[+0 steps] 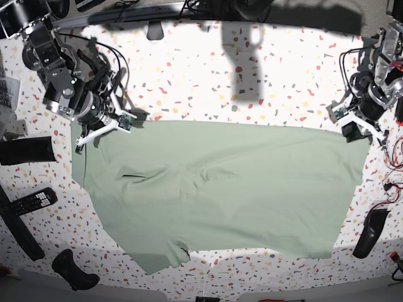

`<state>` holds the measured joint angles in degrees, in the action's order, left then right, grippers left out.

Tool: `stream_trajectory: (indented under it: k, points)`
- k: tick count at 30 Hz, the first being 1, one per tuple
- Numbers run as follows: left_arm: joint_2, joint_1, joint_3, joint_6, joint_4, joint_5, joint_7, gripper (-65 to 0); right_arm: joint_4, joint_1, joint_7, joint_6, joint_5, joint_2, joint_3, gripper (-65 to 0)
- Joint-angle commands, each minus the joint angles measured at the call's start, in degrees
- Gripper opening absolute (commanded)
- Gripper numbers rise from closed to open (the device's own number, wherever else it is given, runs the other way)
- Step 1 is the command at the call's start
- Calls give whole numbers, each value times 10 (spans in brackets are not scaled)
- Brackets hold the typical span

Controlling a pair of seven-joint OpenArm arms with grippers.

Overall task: Fold the T-shirt properly
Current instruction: 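Pull the held corners with both grippers away from the hem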

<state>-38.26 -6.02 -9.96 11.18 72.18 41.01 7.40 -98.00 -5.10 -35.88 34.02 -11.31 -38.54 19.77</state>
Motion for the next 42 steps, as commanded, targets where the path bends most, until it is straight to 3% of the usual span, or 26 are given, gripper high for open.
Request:
stream_trajectory:
  k: [1,4,6,10,24,30,34,38,39,41,42]
  points:
    - [-7,5,4,-3,5,0,16,-632,-10,8,5,-7,-2,-8,-6,-650]
    - [-7,3,4,-2,9,-1,-2,-650,-10,8,5,-7,-2,-8,-6,-650]
    - [-7,-3,4,-3,17,-5,-50,-650,-10,8,5,-9,-2,-8,-6,-650]
    - [-10,-26,4,-4,59,-73,-150,-650,-10,8,5,-23,-2,-8,-6,-650]
    - [-21,-106,4,-5,184,-81,-240,-650,-62,-45,2,-26,-2,-9,-6,-650]
    - [-21,-152,4,-45,197,-63,-240,-650,-82,-91,-7,-42,-3,-15,-7,-650]
    - [-21,-153,4,-104,197,-29,-201,-650,-82,-100,-6,-50,-2,-14,-7,-650]
    - [-21,-124,4,-110,195,-49,-162,-650,-83,-100,-6,-50,-3,-14,-7,-650]
    - [-21,-114,4,-109,192,-65,-150,-619,-83,-100,-6,-50,-3,-14,-7,-650]
    - [-21,-91,4,-97,181,-86,-142,-453,-83,-100,-6,-50,-3,-15,-7,-650]
    - [-21,-79,4,-86,173,-85,-144,-402,-83,-100,-6,-50,-3,-14,-7,-650]
